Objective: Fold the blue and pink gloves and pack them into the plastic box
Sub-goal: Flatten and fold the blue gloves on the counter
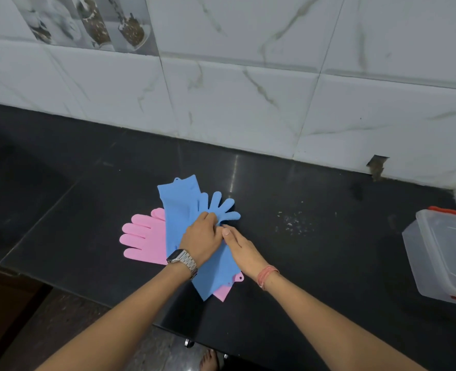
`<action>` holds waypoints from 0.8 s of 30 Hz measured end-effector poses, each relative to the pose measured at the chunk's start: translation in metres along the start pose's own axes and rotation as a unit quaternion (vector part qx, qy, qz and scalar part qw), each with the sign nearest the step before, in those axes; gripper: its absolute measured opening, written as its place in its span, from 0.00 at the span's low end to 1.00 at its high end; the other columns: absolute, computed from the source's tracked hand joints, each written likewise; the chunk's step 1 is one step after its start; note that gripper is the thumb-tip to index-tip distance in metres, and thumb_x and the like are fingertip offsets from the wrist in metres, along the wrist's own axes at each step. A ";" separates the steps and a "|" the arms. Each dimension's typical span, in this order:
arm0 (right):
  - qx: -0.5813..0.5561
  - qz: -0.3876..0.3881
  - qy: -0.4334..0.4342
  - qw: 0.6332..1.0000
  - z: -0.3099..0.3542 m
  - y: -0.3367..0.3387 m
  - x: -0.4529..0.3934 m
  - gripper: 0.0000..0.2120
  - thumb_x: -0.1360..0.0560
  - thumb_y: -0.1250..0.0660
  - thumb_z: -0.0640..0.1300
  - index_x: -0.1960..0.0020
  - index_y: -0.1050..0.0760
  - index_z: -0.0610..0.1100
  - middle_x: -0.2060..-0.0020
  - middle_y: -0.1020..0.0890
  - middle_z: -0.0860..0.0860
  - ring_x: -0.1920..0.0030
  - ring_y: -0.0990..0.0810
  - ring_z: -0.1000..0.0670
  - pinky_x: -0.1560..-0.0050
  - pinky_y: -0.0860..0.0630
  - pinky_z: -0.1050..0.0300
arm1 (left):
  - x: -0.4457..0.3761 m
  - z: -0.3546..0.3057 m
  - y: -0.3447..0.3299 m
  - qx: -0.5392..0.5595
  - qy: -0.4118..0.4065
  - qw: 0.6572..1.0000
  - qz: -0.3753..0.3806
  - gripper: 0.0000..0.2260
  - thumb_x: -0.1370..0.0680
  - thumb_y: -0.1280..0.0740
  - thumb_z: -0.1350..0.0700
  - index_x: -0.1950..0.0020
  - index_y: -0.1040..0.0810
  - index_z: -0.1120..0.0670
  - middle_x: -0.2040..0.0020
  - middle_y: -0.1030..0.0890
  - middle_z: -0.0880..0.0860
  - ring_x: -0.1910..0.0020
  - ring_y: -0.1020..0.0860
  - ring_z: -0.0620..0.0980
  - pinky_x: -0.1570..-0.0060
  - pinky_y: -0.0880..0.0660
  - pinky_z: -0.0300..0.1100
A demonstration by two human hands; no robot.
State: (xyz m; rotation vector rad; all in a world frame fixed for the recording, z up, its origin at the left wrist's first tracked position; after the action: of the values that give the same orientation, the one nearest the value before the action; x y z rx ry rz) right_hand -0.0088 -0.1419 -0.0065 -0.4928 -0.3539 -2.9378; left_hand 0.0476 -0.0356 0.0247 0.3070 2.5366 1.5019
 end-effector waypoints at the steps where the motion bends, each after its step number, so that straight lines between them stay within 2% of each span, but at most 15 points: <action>1: -0.016 -0.003 0.000 1.000 -0.002 0.004 0.003 0.21 0.20 0.51 0.64 0.31 0.33 0.62 0.36 0.24 0.56 0.36 0.28 0.55 0.36 0.32 0.55 | 0.000 -0.006 -0.002 0.008 -0.009 1.000 0.001 0.08 0.22 0.41 0.56 0.61 0.34 0.55 0.62 0.29 0.52 0.67 0.31 0.50 0.70 0.41 0.40; 3: -0.049 -0.015 -0.012 0.999 -0.005 0.016 0.011 0.14 0.20 0.51 0.62 0.39 0.30 0.70 0.40 0.23 0.61 0.38 0.26 0.58 0.38 0.31 0.59 | -0.001 -0.020 -0.006 0.027 -0.028 0.999 0.004 0.08 0.23 0.40 0.57 0.61 0.33 0.55 0.63 0.28 0.52 0.66 0.31 0.51 0.70 0.41 0.40; 5: -0.085 -0.028 -0.025 0.996 -0.009 0.031 0.018 0.13 0.18 0.50 0.58 0.45 0.29 0.72 0.45 0.21 0.65 0.41 0.24 0.62 0.44 0.29 0.64 | -0.001 -0.035 -0.011 0.055 -0.041 0.998 0.006 0.07 0.23 0.39 0.57 0.61 0.32 0.57 0.64 0.26 0.53 0.66 0.29 0.52 0.69 0.37 0.42; 8: -0.141 -0.059 -0.052 0.987 -0.023 0.053 0.028 0.13 0.18 0.46 0.50 0.41 0.25 0.62 0.46 0.18 0.58 0.45 0.19 0.57 0.46 0.24 0.60 | 0.000 -0.059 -0.018 0.108 -0.059 0.992 0.024 0.08 0.23 0.39 0.56 0.61 0.31 0.56 0.64 0.23 0.54 0.66 0.26 0.52 0.67 0.31 0.44; 10: -0.179 -0.087 -0.080 0.977 -0.038 0.068 0.036 0.12 0.19 0.42 0.46 0.39 0.24 0.53 0.48 0.16 0.50 0.49 0.17 0.50 0.51 0.21 0.55 | 0.001 -0.076 -0.024 0.139 -0.080 0.986 0.042 0.08 0.23 0.39 0.56 0.62 0.32 0.54 0.66 0.23 0.53 0.70 0.28 0.47 0.69 0.32 0.41; 12: -0.213 -0.113 -0.110 0.964 -0.054 0.079 0.047 0.12 0.19 0.40 0.45 0.38 0.25 0.49 0.48 0.16 0.44 0.52 0.17 0.47 0.53 0.21 0.52 | 0.002 -0.094 -0.031 0.174 -0.096 0.978 0.065 0.09 0.23 0.39 0.56 0.63 0.33 0.53 0.69 0.26 0.50 0.73 0.33 0.43 0.71 0.35 0.36; 14: -0.263 -0.126 -0.135 0.947 -0.068 0.086 0.059 0.11 0.20 0.39 0.47 0.40 0.24 0.48 0.47 0.16 0.44 0.50 0.17 0.47 0.52 0.20 0.50 | 0.004 -0.111 -0.037 0.219 -0.103 0.966 0.091 0.08 0.23 0.39 0.57 0.62 0.32 0.53 0.70 0.26 0.51 0.74 0.34 0.42 0.71 0.37 0.35; 17: -0.345 -0.144 -0.132 0.918 -0.081 0.096 0.075 0.12 0.24 0.34 0.55 0.44 0.20 0.52 0.48 0.15 0.47 0.46 0.17 0.47 0.51 0.18 0.47 | 0.007 -0.135 -0.046 0.288 -0.106 0.942 0.137 0.07 0.22 0.40 0.57 0.60 0.31 0.53 0.59 0.18 0.58 0.68 0.28 0.48 0.67 0.32 0.39; 18: -0.374 -0.156 -0.120 0.906 -0.084 0.101 0.080 0.13 0.26 0.32 0.57 0.45 0.19 0.53 0.48 0.15 0.47 0.45 0.17 0.46 0.49 0.19 0.44 | 0.009 -0.142 -0.050 0.314 -0.105 0.931 0.155 0.07 0.21 0.41 0.57 0.59 0.31 0.53 0.54 0.17 0.57 0.64 0.24 0.51 0.64 0.30 0.40; 20: -0.430 -0.161 -0.088 0.884 -0.089 0.111 0.090 0.18 0.28 0.31 0.60 0.43 0.19 0.51 0.46 0.16 0.46 0.43 0.18 0.45 0.44 0.21 0.43 | 0.014 -0.155 -0.057 0.373 -0.099 0.902 0.194 0.08 0.19 0.42 0.56 0.58 0.31 0.54 0.48 0.17 0.53 0.53 0.20 0.50 0.58 0.26 0.41; 22: -0.471 -0.165 -0.056 0.865 -0.091 0.123 0.101 0.20 0.29 0.29 0.59 0.41 0.20 0.50 0.44 0.17 0.45 0.44 0.17 0.47 0.47 0.20 0.47 | 0.017 -0.163 -0.066 0.424 -0.087 0.874 0.219 0.08 0.19 0.42 0.56 0.57 0.32 0.57 0.47 0.18 0.52 0.47 0.20 0.45 0.55 0.27 0.41; 24: -0.482 -0.194 -0.027 0.854 -0.091 0.141 0.111 0.20 0.30 0.27 0.54 0.41 0.19 0.49 0.44 0.18 0.43 0.47 0.17 0.47 0.51 0.20 0.49 | 0.020 -0.168 -0.074 0.473 -0.056 0.850 0.227 0.09 0.21 0.41 0.53 0.58 0.31 0.55 0.53 0.21 0.58 0.53 0.23 0.45 0.58 0.30 0.41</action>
State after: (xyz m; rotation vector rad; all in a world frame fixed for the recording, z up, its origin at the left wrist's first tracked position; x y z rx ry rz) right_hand -0.1155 -0.3118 -0.0240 -0.6486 1.2275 -3.2869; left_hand -0.0214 -0.2064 0.0385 1.1324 3.0128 0.1295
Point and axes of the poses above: each hand's wrist, its own x-axis away from the middle knuckle, its own y-axis out of the back of the hand, z = x × y, the point moved 6 cm from there along -x, towards the middle knuckle
